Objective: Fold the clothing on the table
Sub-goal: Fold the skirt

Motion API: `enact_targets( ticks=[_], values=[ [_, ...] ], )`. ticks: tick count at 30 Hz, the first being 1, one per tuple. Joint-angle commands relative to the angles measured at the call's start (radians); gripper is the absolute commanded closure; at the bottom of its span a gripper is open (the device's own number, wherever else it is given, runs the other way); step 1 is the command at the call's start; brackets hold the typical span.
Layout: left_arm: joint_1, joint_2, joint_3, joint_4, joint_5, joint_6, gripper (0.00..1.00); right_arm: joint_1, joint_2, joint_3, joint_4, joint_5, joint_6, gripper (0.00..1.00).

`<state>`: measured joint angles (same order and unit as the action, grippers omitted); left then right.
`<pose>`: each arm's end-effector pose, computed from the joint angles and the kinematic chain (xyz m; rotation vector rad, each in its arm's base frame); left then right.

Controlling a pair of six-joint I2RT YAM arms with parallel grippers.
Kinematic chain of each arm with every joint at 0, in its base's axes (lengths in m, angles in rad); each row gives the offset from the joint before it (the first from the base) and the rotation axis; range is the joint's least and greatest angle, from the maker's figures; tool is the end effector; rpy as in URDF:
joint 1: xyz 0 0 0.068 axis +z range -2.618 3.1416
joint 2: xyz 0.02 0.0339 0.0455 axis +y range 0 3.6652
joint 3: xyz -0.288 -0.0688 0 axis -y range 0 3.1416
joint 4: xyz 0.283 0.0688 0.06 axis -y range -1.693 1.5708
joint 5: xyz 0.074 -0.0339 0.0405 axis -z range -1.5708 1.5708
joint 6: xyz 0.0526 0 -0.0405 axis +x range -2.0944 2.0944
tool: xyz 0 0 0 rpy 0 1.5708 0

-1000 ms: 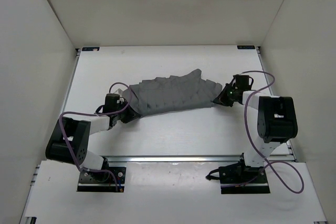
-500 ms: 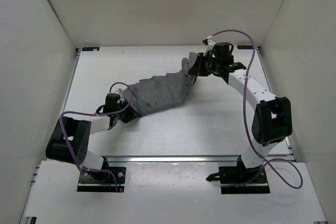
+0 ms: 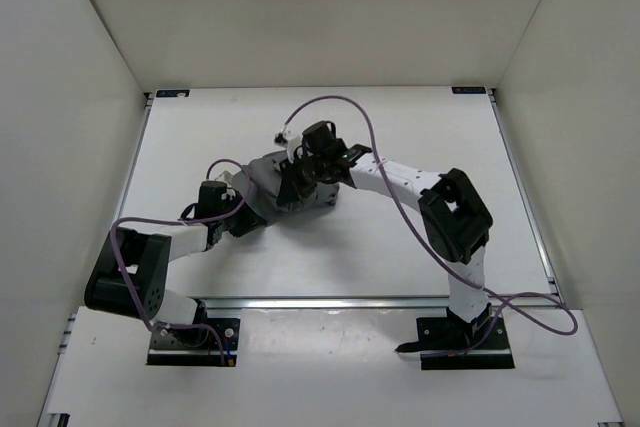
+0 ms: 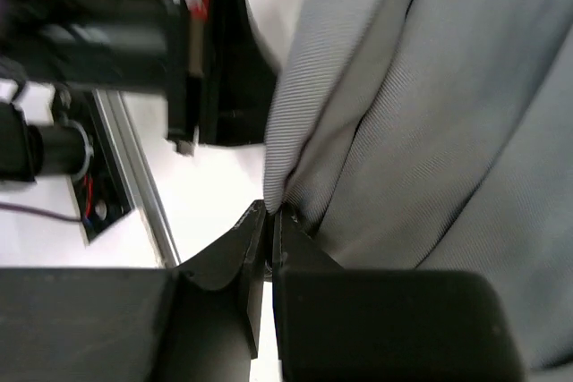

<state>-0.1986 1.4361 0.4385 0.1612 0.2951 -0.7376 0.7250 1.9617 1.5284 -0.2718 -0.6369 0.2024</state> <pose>0.2602 -0.0680 0.1014 -0.5294 2.4548 -0.7677 0.3538 0.3552 0.2400 -0.9622 2.1990 1.1901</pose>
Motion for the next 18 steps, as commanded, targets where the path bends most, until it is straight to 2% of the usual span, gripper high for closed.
enact_targets(
  ticks=[1,6,12,18],
  values=[
    [0.007,-0.037,-0.023,-0.037,-0.021,0.017,1.00,0.036,0.052,-0.024,0.091,-0.046,0.022,1.00],
    [-0.008,-0.054,-0.038,-0.052,-0.008,0.027,1.00,0.056,0.178,0.065,0.074,-0.058,0.028,1.00],
    [-0.010,-0.051,-0.063,-0.031,0.022,0.037,1.00,0.068,0.232,0.134,0.065,-0.041,0.031,1.00],
    [-0.010,-0.040,-0.055,-0.031,0.035,0.046,1.00,0.065,0.105,0.072,0.170,-0.003,0.066,1.00]
  ],
)
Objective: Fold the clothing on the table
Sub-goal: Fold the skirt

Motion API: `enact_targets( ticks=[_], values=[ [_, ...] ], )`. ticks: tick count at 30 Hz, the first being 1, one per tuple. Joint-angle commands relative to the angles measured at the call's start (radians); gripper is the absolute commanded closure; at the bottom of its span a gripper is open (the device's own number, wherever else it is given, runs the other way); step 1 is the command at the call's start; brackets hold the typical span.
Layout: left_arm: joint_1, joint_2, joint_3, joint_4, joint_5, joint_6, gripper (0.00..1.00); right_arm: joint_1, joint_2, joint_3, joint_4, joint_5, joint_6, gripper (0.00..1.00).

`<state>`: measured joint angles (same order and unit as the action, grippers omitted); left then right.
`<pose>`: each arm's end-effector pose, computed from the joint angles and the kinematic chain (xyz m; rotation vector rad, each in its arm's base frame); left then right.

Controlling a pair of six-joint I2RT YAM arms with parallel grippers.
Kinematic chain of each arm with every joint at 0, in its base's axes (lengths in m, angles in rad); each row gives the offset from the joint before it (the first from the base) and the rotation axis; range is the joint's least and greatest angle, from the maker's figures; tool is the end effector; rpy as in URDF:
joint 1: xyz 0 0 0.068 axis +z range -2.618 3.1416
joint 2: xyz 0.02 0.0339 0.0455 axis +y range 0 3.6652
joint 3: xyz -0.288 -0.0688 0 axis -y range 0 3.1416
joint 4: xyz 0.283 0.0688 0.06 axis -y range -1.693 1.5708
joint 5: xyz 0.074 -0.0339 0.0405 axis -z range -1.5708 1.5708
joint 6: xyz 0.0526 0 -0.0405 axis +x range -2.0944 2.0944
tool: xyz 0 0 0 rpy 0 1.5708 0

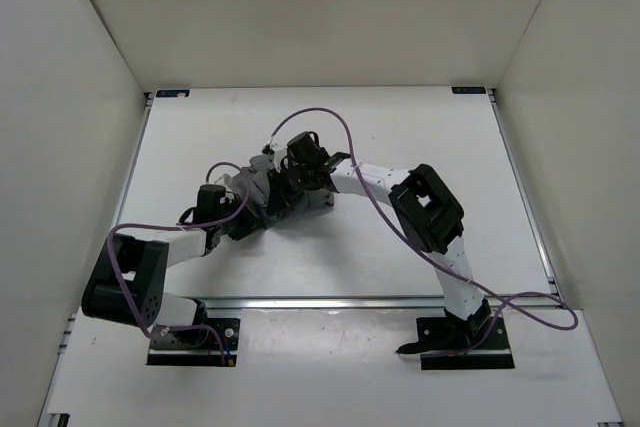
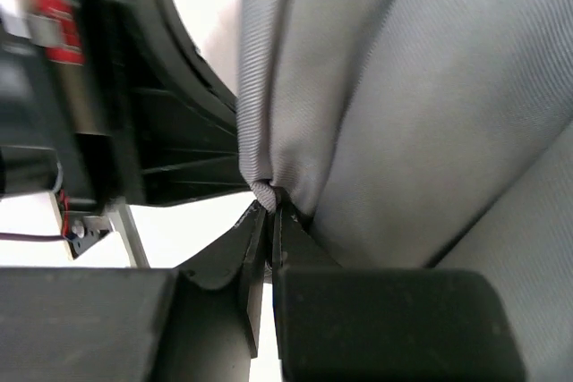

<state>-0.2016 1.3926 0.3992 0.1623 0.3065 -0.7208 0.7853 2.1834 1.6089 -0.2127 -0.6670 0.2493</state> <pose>0.2490 -0.0671 0.1009 -0.4971 2.4550 -0.7772 0.3569 0.4028 0.1640 -1.0029 2.3063 1.2583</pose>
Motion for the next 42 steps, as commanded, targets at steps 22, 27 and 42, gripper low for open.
enact_targets(
  ticks=[22,27,42],
  values=[
    [0.039,-0.186,-0.016,-0.108,0.046,0.009,0.52,0.000,-0.083,0.088,0.041,-0.040,-0.001,0.82],
    [0.044,-0.328,0.009,-0.191,-0.009,0.007,0.49,-0.008,-0.417,-0.144,0.249,0.030,0.053,0.55],
    [0.042,-0.488,0.194,-0.487,0.075,0.208,0.01,-0.190,-0.985,-0.583,0.317,0.225,0.005,0.40]
  ],
)
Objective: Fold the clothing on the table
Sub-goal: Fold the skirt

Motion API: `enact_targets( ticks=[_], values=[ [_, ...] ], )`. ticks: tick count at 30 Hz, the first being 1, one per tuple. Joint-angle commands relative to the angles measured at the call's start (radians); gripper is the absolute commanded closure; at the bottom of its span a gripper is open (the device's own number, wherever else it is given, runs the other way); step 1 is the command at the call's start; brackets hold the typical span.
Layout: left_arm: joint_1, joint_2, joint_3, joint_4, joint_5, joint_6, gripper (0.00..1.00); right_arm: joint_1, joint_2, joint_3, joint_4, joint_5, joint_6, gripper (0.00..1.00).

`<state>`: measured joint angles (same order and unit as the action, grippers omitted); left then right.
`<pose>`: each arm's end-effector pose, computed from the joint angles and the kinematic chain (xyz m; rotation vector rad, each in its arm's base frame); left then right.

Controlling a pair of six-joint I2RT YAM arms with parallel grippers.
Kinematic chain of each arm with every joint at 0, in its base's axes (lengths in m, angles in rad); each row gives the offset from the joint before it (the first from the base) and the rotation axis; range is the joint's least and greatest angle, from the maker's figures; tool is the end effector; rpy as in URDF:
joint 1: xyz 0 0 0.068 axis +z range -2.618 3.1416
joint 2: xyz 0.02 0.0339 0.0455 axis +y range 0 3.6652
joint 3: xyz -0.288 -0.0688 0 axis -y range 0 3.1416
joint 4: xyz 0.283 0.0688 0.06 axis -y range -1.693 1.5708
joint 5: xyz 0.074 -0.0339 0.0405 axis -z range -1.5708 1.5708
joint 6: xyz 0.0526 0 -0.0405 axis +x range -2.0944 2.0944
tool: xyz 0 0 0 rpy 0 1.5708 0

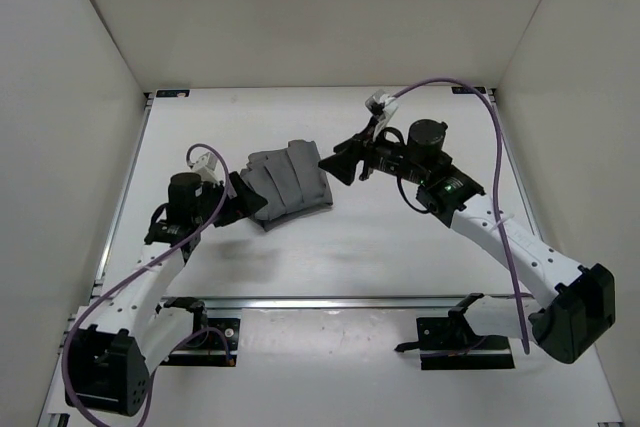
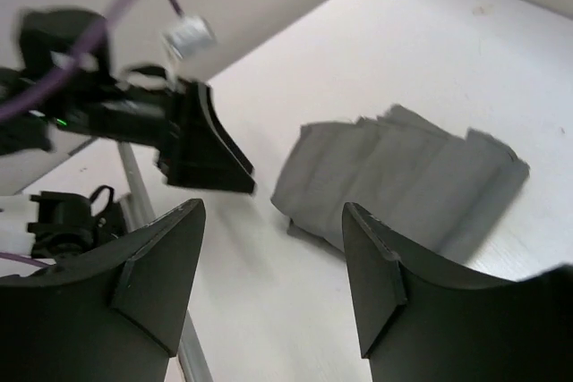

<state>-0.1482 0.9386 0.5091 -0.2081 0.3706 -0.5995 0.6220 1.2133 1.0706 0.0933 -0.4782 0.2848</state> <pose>0.2256 -0.0529 0.2093 -0.2993 2.2625 -0.8145 0.2528 0.2110 0.3965 -0.6670 1.5929 1.0699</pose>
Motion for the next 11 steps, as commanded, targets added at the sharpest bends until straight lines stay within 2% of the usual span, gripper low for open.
enact_targets(
  ticks=[1,2,4,8,11],
  values=[
    [-0.011,-0.034,0.098,-0.138,0.013,0.099,0.02,-0.031,-0.018,-0.050,0.011,0.023,-0.027,0.40],
    [-0.016,-0.037,0.104,-0.160,0.024,0.131,0.02,-0.031,-0.024,-0.067,0.017,0.026,-0.029,0.39],
    [-0.039,-0.058,0.111,-0.183,0.019,0.147,0.01,-0.033,-0.017,-0.058,0.005,0.036,-0.039,0.31],
    [-0.039,-0.098,0.083,-0.194,0.013,0.167,0.01,-0.024,0.034,-0.040,-0.029,0.076,-0.075,0.28],
    [-0.034,-0.083,0.120,-0.278,-0.025,0.205,0.01,-0.025,0.078,-0.046,-0.033,0.089,-0.079,0.29]
  ],
)
